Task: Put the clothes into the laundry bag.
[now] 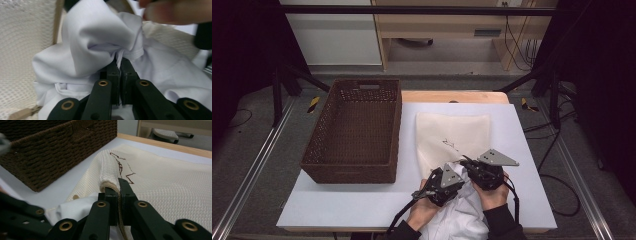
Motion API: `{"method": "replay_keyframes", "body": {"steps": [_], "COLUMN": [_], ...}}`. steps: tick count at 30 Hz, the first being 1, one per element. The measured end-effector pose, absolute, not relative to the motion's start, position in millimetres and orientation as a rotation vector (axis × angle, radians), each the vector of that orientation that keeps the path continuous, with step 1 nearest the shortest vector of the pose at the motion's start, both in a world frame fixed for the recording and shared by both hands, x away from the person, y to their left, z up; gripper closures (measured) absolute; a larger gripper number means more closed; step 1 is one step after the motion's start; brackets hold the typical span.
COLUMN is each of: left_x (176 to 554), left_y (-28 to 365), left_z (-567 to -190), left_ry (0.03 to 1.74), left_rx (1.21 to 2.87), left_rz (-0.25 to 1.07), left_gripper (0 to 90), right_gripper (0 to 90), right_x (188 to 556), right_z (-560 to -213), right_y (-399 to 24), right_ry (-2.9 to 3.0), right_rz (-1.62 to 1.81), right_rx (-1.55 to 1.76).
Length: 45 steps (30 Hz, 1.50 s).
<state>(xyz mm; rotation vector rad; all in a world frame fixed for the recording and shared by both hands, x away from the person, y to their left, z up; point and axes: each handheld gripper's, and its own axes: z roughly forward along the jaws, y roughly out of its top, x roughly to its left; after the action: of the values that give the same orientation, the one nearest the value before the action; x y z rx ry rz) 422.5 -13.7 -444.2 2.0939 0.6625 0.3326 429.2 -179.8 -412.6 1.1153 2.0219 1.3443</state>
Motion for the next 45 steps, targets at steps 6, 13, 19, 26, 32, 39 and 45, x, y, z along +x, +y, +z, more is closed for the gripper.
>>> {"method": "replay_keyframes", "body": {"steps": [6, 13, 19, 26, 32, 39, 45], "left_x": [431.6, 406.1, 415.1, 424.4, 421.7, 400.8, 400.1], "left_y": [-10.7, 17.8, 43.5, 30.2, 29.3, 28.3, 2.6], "left_z": [-445.7, -429.5, -438.7, -464.1, -462.5, -424.3, -418.5], "left_ry": [0.708, 0.648, 0.765, 0.804, 0.824, 0.719, 0.612], "left_rx": [2.075, 2.008, 1.974, 2.011, 2.030, 1.952, 2.060], "left_rz": [0.344, 0.468, 0.326, 0.240, 0.259, 0.313, 0.343], "left_gripper": [85.9, 34.8, 25.2, 37.3, 62.3, 71.5, 71.5], "right_gripper": [87.4, 87.4, 87.3, 87.4, 87.4, 87.5, 87.6], "right_x": [425.4, 429.6, 430.2, 430.8, 430.4, 429.3, 426.9], "right_z": [-409.9, -416.6, -418.7, -423.1, -423.2, -418.2, -413.7], "right_y": [-177.7, -186.2, -184.2, -179.0, -176.3, -179.4, -180.8], "right_ry": [2.033, 2.027, 2.037, 2.054, 2.056, 2.028, 2.014], "right_rz": [1.350, 1.330, 1.323, 1.309, 1.310, 1.347, 1.375], "right_rx": [1.100, 1.138, 1.129, 1.125, 1.122, 1.132, 1.123]}}
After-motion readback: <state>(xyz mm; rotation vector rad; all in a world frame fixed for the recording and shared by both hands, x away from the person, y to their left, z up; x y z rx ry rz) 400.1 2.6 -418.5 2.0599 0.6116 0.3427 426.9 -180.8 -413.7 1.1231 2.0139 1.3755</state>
